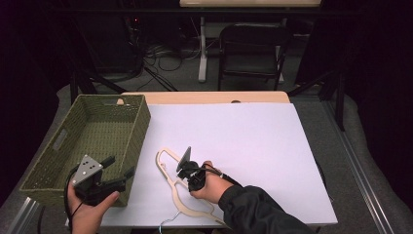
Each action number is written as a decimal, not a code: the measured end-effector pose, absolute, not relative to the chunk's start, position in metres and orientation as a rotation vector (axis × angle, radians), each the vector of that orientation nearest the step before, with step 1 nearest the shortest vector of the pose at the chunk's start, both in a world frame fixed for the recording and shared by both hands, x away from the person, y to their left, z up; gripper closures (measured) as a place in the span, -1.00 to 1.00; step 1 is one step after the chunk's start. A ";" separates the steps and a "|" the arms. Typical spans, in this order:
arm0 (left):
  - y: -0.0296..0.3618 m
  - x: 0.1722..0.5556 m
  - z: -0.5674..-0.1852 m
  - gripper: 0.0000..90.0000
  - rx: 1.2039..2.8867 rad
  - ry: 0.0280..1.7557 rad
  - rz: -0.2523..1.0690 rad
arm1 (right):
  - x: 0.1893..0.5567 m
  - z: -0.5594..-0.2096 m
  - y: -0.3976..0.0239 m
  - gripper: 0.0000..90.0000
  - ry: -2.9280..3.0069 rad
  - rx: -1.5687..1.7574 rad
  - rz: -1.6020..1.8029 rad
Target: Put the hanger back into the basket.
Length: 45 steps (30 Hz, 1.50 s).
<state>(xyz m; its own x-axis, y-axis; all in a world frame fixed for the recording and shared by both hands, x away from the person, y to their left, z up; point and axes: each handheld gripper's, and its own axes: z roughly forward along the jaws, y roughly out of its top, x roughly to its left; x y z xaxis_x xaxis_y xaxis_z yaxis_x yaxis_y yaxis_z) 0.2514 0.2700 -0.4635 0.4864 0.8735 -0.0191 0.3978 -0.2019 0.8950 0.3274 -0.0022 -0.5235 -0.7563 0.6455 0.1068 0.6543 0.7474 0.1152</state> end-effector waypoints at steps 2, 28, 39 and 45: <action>0.270 0.251 -0.463 -0.49 1.799 1.072 0.640 | 0.328 -0.523 -0.004 0.91 -2.867 -1.088 -0.253; 0.262 0.249 -0.461 -0.48 1.811 1.045 0.636 | 0.358 -0.497 -0.056 0.90 -2.792 -1.286 -0.341; 0.253 0.250 -0.462 -0.48 1.827 1.016 0.618 | 0.382 -0.497 -0.069 0.91 -2.773 -1.390 -0.259; 0.247 0.251 -0.463 -0.45 1.843 0.997 0.606 | 0.390 -0.508 -0.072 0.90 -2.744 -1.494 -0.472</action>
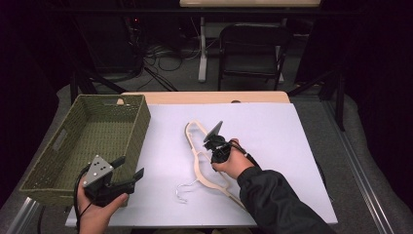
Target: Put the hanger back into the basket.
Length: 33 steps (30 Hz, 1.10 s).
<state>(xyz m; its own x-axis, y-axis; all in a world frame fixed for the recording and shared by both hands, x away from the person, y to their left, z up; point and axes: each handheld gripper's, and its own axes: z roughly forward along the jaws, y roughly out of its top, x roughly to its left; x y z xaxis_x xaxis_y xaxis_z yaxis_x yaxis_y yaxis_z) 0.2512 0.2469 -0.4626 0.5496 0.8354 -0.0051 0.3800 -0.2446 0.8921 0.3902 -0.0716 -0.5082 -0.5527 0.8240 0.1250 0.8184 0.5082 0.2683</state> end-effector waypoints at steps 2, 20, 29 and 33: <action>0.244 0.252 -0.463 -0.44 1.845 0.991 0.600 | 0.395 -0.505 -0.073 0.90 2.737 1.471 0.416; 0.216 0.259 -0.468 -0.37 1.870 0.924 0.514 | 0.413 -0.495 -0.085 0.90 2.736 1.665 0.633; 0.209 0.259 -0.475 -0.37 1.888 0.907 0.474 | 0.417 -0.489 -0.090 0.90 2.698 1.746 0.803; 0.205 0.259 -0.479 -0.37 1.897 0.900 0.466 | 0.419 -0.489 -0.092 0.90 2.687 1.780 0.867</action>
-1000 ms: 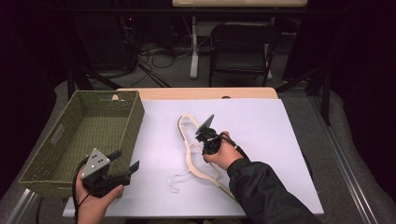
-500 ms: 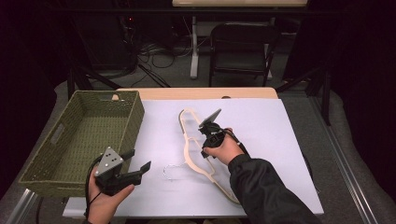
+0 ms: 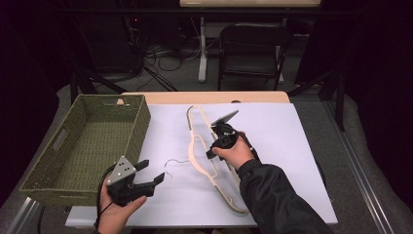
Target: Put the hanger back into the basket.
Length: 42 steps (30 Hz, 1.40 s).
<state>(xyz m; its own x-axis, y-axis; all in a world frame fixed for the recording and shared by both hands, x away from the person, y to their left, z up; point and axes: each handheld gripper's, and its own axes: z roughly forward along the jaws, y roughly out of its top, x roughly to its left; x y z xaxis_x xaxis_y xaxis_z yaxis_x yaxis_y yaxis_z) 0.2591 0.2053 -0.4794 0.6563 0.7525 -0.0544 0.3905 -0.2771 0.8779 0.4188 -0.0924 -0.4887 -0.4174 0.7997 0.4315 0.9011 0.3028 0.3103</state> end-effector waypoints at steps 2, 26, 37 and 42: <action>0.204 0.259 -0.481 -0.37 1.904 0.898 0.461 | 0.420 -0.488 -0.093 0.90 -2.354 -1.576 -0.765; 0.199 0.260 -0.491 -0.36 1.892 0.910 0.428 | 0.416 -0.472 -0.099 0.90 -2.310 -1.591 -0.914; 0.183 0.258 -0.502 -0.28 1.872 0.933 0.368 | 0.413 -0.465 -0.099 0.90 -2.289 -1.606 -1.034; 0.168 0.260 -0.509 -0.27 1.893 0.921 0.318 | 0.412 -0.463 -0.098 0.90 -2.273 -1.608 -1.066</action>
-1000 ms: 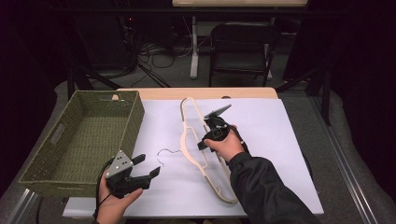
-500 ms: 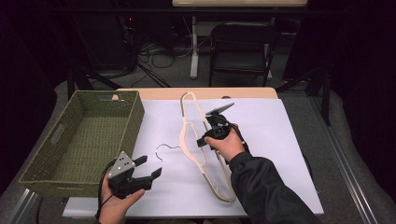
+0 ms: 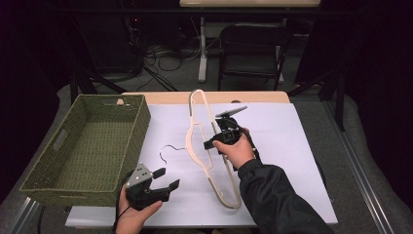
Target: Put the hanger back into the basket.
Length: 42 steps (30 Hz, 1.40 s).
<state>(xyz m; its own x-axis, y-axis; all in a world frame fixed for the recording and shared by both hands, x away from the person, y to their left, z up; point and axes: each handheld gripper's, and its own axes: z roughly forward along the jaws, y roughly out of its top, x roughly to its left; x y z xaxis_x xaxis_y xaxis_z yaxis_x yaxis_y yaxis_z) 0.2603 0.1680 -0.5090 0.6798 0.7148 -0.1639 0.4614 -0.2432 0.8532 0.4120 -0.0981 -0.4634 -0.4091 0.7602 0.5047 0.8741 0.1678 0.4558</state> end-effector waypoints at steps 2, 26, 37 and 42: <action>0.162 0.262 -0.511 -0.27 1.896 0.912 0.297 | 0.412 -0.463 -0.098 0.90 -2.266 -1.607 -1.083; 0.116 0.280 -0.522 -0.10 1.765 0.949 0.078 | 0.407 -0.459 -0.094 0.90 -2.246 -1.603 -1.144; 0.097 0.290 -0.528 0.04 1.724 0.992 0.053 | 0.406 -0.461 -0.094 0.90 -2.238 -1.599 -1.162; 0.091 0.294 -0.530 0.17 1.714 1.011 0.081 | 0.405 -0.462 -0.094 0.90 -2.233 -1.603 -1.164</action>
<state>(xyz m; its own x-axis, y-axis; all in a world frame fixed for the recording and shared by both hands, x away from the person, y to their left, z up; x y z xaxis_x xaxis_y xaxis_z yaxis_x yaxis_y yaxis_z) 0.2945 0.0908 -0.5301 0.6347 0.6527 -0.4137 0.5781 -0.0458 0.8147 0.4048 -0.0937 -0.4620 -0.4144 0.7377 0.5329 0.8594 0.1246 0.4958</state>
